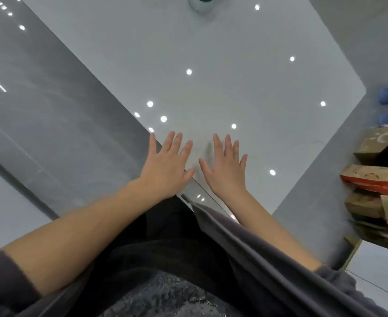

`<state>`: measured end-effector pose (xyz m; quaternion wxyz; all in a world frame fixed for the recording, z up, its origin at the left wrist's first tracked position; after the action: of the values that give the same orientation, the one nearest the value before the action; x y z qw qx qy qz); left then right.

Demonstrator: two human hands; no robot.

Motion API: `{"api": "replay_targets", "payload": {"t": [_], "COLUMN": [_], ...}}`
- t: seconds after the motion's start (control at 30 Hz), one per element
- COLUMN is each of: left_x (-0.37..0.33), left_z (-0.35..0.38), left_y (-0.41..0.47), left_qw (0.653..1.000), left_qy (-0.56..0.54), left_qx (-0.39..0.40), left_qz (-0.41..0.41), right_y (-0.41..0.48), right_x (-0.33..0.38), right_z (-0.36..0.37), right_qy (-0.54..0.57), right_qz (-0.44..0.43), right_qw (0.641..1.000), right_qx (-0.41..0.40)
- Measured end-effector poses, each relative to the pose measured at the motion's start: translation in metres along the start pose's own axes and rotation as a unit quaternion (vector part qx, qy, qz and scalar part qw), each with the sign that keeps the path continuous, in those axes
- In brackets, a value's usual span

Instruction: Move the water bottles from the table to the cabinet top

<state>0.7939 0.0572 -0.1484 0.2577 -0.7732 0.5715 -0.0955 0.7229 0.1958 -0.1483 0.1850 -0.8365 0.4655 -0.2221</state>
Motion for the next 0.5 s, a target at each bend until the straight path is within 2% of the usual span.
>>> {"api": "replay_targets", "payload": {"t": [0.23,0.5], "left_x": [0.023,0.057], "left_z": [-0.031,-0.081], "left_y": [0.055,0.133], "left_qw": [0.995,0.99], "left_qy": [0.081,0.095], "left_qx": [0.015,0.042], "left_qz": [0.054,0.1], "right_y": [0.05,0.12], "right_x": [0.007,0.022], "right_z": [-0.013,-0.055], "right_qy": [0.061,0.103], "right_qz": [0.064,0.122], "right_qw": [0.996,0.987], "right_qx": [-0.017,-0.028]}}
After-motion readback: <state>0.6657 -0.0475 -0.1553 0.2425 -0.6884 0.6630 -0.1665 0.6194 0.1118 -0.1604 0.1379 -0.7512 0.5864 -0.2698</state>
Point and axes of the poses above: each hand's wrist, its own y-axis towards the middle knuckle, its own z-axis out of the palm, x = y × z, the point moved 2 cm from there along y, towards the middle knuckle, and after that the axes turned 11 degrees about -z, right-handed, at the moved point
